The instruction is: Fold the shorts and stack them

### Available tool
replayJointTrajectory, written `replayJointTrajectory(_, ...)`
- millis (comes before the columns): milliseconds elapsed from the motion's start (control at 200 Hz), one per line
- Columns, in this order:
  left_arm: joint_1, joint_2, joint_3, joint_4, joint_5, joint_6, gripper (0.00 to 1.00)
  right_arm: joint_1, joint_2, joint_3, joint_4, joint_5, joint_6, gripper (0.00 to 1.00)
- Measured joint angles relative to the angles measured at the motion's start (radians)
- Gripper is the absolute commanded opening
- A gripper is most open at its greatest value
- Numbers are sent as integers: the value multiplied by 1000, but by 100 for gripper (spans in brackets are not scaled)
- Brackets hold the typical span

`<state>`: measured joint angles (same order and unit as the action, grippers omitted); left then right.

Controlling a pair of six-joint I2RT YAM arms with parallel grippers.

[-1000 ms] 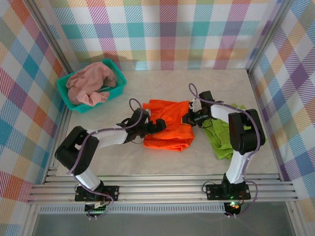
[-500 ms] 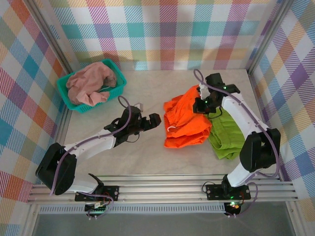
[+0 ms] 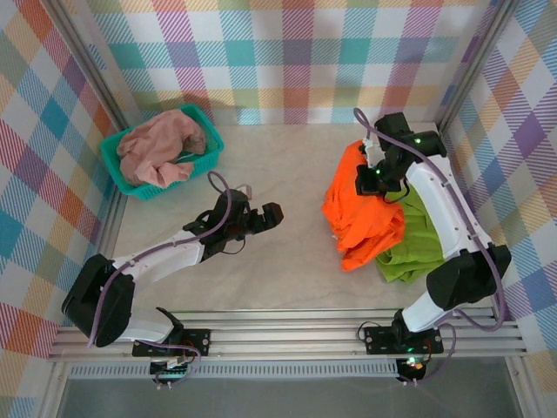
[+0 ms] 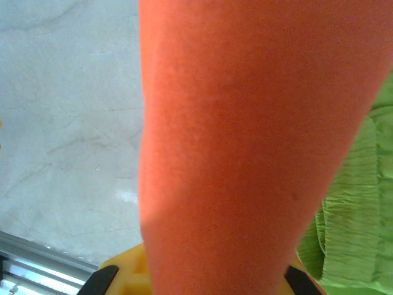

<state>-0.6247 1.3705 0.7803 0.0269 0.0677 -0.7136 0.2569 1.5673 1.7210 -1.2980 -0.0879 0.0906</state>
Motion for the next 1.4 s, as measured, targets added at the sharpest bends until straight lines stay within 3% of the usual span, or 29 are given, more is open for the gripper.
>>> replayJointTrajectory(335, 1, 0, 0, 0, -2, 0, 100, -13, 1, 132, -142, 98, -32, 0)
replayJointTrajectory(700, 1, 9, 0, 1, -2, 0, 100, -105, 8, 184, -220, 264, -94, 0)
replayJointTrajectory(1200, 1, 16, 0, 1, -2, 0, 100, -210, 97, -88, 60, 599, -250, 0)
replayJointTrajectory(1350, 1, 25, 0, 1, -2, 0, 100, -225, 101, -181, 189, 698, -320, 14)
replayJointTrajectory(1400, 1, 31, 0, 0, -2, 0, 100, -231, 106, -205, 226, 740, -345, 40)
